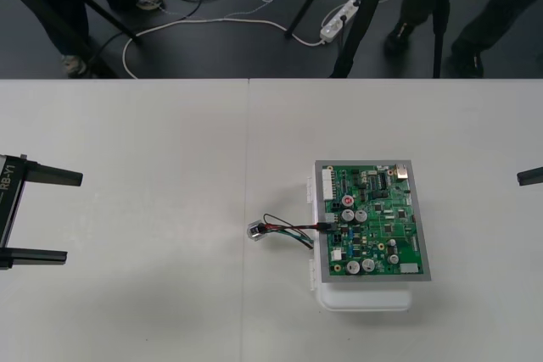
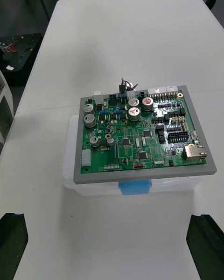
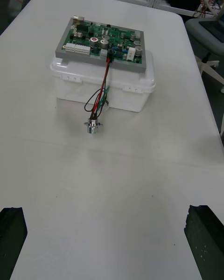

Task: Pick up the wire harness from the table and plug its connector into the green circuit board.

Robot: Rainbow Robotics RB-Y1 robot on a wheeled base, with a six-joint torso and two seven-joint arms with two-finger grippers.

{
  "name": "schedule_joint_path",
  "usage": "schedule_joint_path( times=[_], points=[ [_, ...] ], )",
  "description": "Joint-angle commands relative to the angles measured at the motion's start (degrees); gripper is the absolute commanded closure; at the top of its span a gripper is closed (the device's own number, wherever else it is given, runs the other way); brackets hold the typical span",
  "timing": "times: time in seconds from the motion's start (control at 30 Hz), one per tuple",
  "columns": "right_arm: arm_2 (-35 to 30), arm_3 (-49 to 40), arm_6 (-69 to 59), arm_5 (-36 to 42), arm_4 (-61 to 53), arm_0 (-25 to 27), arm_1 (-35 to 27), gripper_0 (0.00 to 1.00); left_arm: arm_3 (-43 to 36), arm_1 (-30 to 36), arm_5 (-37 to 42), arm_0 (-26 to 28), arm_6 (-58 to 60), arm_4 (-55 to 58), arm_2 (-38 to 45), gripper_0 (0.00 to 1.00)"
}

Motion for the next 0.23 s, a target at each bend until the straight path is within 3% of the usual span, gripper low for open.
schedule_joint_path(
  times=[0.03, 0.23],
  points=[
    [-1.99, -0.93, 0.75, -0.52, -0.09, 0.76, -2.03, 0.00, -1.43, -0.82, -2.16, 1.04, 3.73, 0.22, 1.47, 0.00],
    [-1.99, -0.93, 0.75, -0.52, -0.09, 0.76, -2.03, 0.00, -1.43, -0.82, -2.16, 1.04, 3.73, 0.22, 1.47, 0.00]
  ],
)
